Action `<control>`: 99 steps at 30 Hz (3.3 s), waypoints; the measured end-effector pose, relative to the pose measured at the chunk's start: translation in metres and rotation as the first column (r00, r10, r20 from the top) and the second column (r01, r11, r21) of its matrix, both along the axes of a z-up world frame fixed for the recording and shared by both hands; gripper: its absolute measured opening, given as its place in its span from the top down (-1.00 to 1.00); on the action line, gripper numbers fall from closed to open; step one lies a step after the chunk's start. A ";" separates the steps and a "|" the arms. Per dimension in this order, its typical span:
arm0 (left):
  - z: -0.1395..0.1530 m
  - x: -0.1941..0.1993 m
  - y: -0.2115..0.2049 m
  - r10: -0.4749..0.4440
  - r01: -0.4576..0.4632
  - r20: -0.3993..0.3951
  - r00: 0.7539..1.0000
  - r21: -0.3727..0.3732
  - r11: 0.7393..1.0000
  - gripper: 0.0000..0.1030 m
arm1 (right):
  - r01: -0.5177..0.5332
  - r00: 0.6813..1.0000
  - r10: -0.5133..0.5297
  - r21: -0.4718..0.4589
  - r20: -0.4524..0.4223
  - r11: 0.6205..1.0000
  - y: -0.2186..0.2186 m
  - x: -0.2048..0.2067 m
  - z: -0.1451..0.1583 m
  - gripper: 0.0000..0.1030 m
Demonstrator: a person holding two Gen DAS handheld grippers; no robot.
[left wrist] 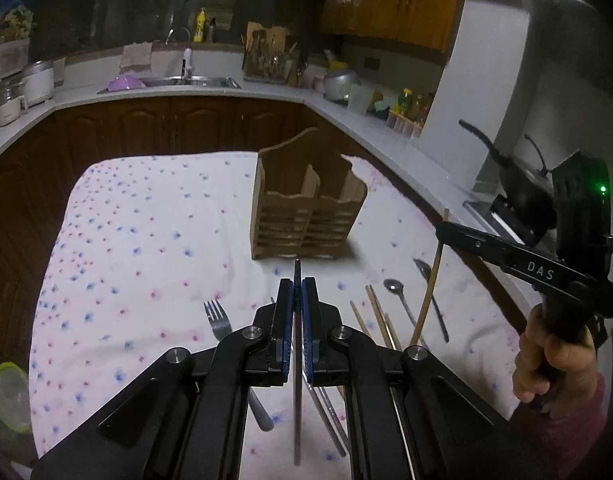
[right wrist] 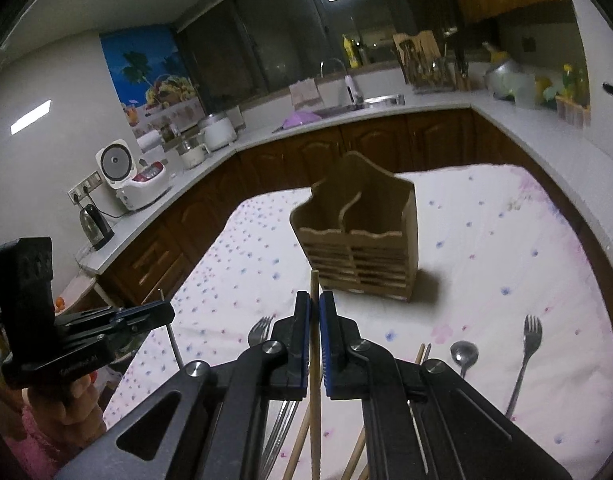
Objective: Organize utensils
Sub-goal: 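Lift both held chopsticks up and carry them toward the wooden holder, then lower both chopsticks into the wooden holder and open both tools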
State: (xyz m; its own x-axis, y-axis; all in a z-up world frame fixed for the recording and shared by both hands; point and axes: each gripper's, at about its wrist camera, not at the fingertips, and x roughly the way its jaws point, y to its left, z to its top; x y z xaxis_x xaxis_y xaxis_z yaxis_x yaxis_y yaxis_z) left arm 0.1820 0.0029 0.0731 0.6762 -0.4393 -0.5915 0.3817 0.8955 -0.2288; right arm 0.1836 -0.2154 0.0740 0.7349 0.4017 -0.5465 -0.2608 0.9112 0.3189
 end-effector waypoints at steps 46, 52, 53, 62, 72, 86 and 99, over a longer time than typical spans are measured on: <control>0.098 0.156 -0.019 0.296 -0.226 0.345 0.891 -0.229 0.947 0.93 | 0.256 0.918 -0.283 0.131 0.276 0.958 -0.066 0.118 0.087 0.91; 0.057 0.186 -0.034 0.345 -0.278 0.305 0.887 -0.244 0.929 0.93 | 0.271 0.926 -0.296 0.134 0.234 0.953 -0.065 0.145 0.047 0.91; 0.052 0.189 -0.037 0.351 -0.285 0.306 0.885 -0.239 0.928 0.93 | 0.276 0.927 -0.299 0.131 0.227 0.952 -0.064 0.148 0.040 0.91; 0.008 0.208 -0.053 0.347 -0.306 0.262 0.901 -0.183 0.934 0.93 | 0.288 0.926 -0.314 0.147 0.207 0.946 -0.061 0.156 0.002 0.91; -0.006 0.220 -0.048 0.331 -0.305 0.200 0.922 -0.148 0.941 0.91 | 0.302 0.932 -0.325 0.152 0.160 0.941 -0.070 0.161 -0.003 0.90; -0.004 0.216 -0.043 0.327 -0.309 0.171 0.929 -0.123 0.943 0.24 | 0.274 0.951 -0.293 0.172 0.100 0.946 -0.072 0.163 0.000 0.52; 0.005 0.155 -0.016 0.343 -0.329 0.181 0.922 -0.106 0.938 -0.58 | 0.244 0.955 -0.275 0.233 0.113 0.941 -0.082 0.116 0.005 -0.67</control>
